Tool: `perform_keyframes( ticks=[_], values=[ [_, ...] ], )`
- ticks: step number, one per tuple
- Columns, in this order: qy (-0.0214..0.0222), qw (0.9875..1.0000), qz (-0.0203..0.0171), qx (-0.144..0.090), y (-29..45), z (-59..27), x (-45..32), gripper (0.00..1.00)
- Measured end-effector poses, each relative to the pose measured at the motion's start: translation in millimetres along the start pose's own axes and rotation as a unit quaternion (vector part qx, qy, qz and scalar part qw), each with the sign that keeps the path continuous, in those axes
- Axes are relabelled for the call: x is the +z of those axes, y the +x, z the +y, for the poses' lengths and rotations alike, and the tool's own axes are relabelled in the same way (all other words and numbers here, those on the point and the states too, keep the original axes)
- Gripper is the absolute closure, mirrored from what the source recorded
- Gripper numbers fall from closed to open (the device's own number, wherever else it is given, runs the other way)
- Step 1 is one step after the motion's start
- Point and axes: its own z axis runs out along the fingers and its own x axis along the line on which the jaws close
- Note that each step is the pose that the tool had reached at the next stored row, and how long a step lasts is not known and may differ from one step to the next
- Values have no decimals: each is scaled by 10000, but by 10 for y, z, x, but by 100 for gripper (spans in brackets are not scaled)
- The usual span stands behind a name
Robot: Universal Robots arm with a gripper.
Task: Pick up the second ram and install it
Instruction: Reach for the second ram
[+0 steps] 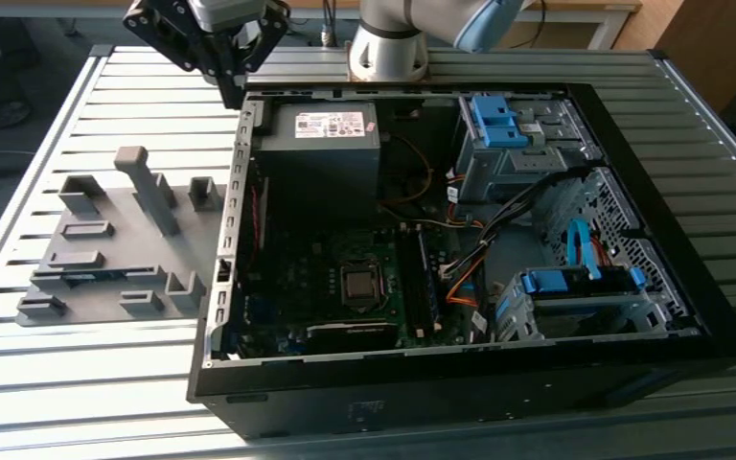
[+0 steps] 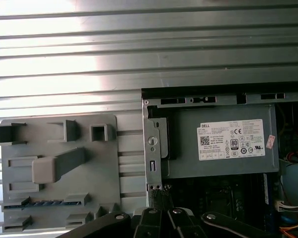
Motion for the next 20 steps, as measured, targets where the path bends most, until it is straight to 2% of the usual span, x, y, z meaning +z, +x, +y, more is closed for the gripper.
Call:
perform_keyframes(
  ticks=[15, 20],
  values=[
    [0, 10000, 0, 0, 24, -2, 3, 89],
    [0, 10000, 0, 0, 64, -5, 2, 89]
  ],
)
